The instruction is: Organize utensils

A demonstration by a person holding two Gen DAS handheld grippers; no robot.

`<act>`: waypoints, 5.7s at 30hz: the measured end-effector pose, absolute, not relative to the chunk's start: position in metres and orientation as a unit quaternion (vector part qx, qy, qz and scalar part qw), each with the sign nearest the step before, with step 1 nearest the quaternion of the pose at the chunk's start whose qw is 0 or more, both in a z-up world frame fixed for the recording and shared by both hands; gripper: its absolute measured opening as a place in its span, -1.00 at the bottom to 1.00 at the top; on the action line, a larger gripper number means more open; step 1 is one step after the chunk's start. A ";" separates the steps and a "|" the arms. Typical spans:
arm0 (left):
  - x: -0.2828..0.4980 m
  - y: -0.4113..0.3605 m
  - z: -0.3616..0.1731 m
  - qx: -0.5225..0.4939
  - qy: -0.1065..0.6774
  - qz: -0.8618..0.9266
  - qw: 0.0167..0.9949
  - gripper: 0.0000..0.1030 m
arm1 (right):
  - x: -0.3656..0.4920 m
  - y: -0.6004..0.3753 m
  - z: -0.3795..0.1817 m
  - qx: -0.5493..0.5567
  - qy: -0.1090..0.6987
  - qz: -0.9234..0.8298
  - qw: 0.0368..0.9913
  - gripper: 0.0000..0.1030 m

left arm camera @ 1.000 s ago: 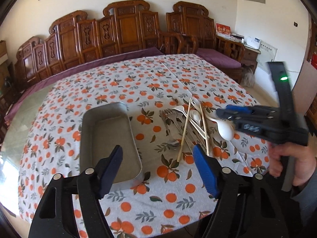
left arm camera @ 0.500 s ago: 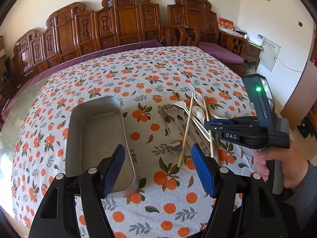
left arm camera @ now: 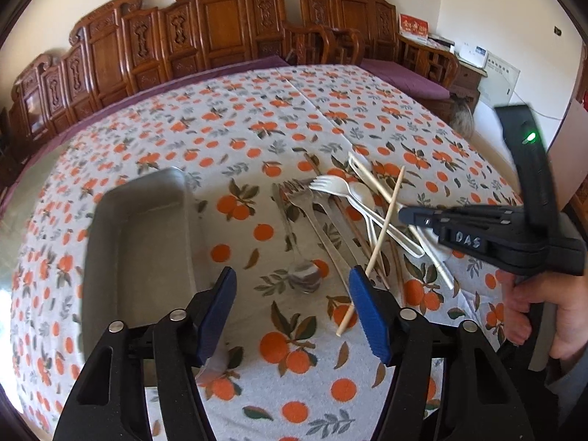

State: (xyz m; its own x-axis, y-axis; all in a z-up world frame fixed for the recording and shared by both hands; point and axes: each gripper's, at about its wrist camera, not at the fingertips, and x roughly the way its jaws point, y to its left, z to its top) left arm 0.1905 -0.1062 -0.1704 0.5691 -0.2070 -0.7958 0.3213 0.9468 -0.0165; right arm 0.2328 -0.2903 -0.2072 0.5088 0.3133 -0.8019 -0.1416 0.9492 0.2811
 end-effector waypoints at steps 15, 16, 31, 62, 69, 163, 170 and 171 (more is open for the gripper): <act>0.193 -0.144 -0.219 0.097 0.472 -0.192 0.855 -0.22 | 0.236 -0.299 -0.191 0.107 0.437 0.140 0.882 -0.88; 0.194 -0.145 -0.221 0.098 0.475 -0.192 0.853 -0.27 | 0.235 -0.299 -0.191 0.108 0.436 0.141 0.882 -0.88; 0.179 -0.133 -0.203 0.063 0.458 -0.208 0.862 -0.92 | 0.232 -0.293 -0.189 0.097 0.431 0.146 0.885 -0.88; 0.177 0.008 -0.149 0.001 0.446 -0.130 0.885 -0.92 | 0.207 -0.240 -0.150 0.051 0.411 0.176 0.893 -0.88; 0.188 0.025 -0.162 0.004 0.473 -0.122 0.873 -0.92 | 0.205 -0.214 -0.126 0.037 0.398 0.197 0.895 -0.88; 0.192 -0.044 -0.137 0.015 0.447 -0.143 0.883 0.22 | 0.253 -0.257 -0.202 -0.015 0.445 0.192 0.875 -0.65; 0.198 -0.060 -0.143 0.020 0.451 -0.148 0.880 0.22 | 0.252 -0.255 -0.216 -0.022 0.464 0.202 0.862 -0.61; 0.199 -0.062 -0.144 0.021 0.452 -0.149 0.879 0.22 | 0.252 -0.255 -0.216 -0.022 0.465 0.203 0.861 -0.61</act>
State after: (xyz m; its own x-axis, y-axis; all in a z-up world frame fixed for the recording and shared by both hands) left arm 0.1986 -0.0625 -0.1438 0.5466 -0.2435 -0.8012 0.2806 0.9547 -0.0987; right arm 0.2519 -0.2547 -0.2165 0.4851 0.3302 -0.8097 -0.3709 0.9162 0.1515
